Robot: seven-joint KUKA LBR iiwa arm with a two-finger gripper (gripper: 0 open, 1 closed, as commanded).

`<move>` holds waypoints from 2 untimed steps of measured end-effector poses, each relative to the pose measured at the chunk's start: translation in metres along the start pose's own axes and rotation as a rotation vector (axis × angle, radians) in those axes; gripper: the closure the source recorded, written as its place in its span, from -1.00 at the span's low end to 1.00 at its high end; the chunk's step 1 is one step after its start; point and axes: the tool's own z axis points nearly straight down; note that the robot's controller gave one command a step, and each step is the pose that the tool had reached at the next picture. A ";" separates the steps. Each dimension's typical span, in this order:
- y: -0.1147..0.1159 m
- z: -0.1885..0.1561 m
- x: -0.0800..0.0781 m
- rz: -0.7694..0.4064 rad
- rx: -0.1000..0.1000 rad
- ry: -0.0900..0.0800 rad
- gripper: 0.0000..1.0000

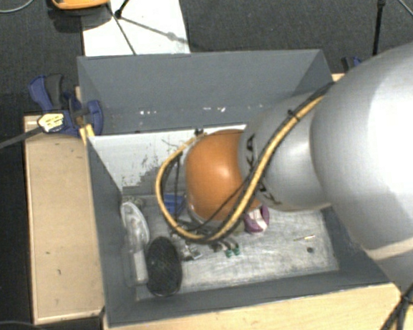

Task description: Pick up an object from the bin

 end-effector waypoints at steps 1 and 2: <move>0.000 0.001 0.001 0.000 -0.001 0.004 -1.00; 0.017 0.001 -0.013 0.032 0.014 0.026 -1.00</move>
Offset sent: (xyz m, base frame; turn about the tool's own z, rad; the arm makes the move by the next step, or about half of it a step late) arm 0.0000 0.0000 0.0000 0.0000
